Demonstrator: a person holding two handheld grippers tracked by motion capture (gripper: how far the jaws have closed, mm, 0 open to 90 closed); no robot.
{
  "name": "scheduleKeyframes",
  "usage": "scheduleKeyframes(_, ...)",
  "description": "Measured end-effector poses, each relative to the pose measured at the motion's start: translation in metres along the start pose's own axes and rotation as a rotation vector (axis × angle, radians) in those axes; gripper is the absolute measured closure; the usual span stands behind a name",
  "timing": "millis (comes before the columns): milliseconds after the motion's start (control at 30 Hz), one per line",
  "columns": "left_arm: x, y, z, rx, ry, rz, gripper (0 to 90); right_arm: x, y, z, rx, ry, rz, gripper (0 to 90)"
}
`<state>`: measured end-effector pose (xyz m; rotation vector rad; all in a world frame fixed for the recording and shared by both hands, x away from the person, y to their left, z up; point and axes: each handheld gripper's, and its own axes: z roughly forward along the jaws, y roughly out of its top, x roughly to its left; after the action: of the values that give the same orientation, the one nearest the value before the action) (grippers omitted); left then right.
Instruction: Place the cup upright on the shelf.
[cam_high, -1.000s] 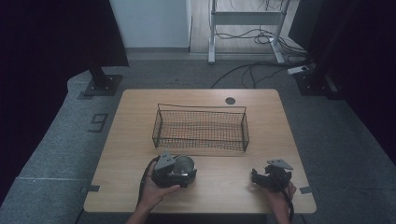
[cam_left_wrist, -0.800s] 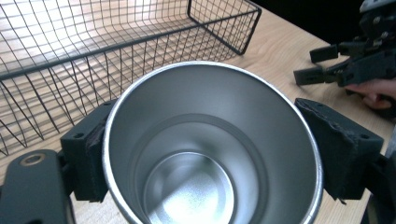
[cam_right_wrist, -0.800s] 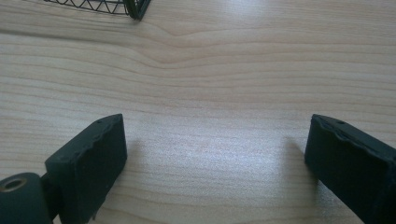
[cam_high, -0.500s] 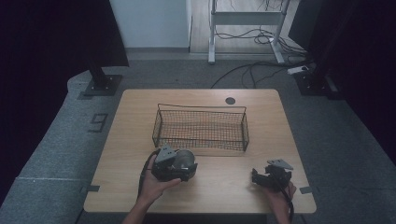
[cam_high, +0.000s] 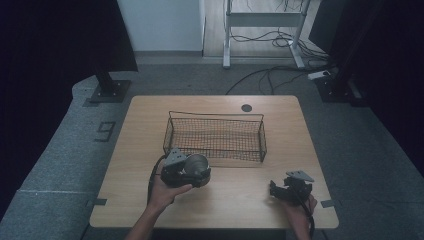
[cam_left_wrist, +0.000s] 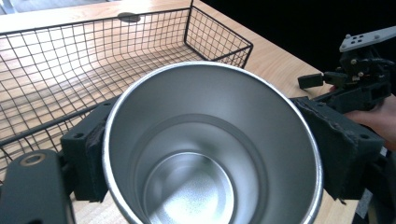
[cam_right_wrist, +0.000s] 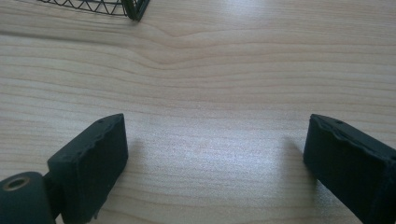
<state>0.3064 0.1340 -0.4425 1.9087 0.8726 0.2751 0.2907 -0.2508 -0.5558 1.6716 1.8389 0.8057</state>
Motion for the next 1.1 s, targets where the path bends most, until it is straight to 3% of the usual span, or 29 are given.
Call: scheduleKeyframes(1100, 0.017, 0.019, 0.0, -0.013, 0.025, -0.024, 14.6, 0.0, 0.0, 0.0, -0.001, 0.0, 0.0, 6.5)
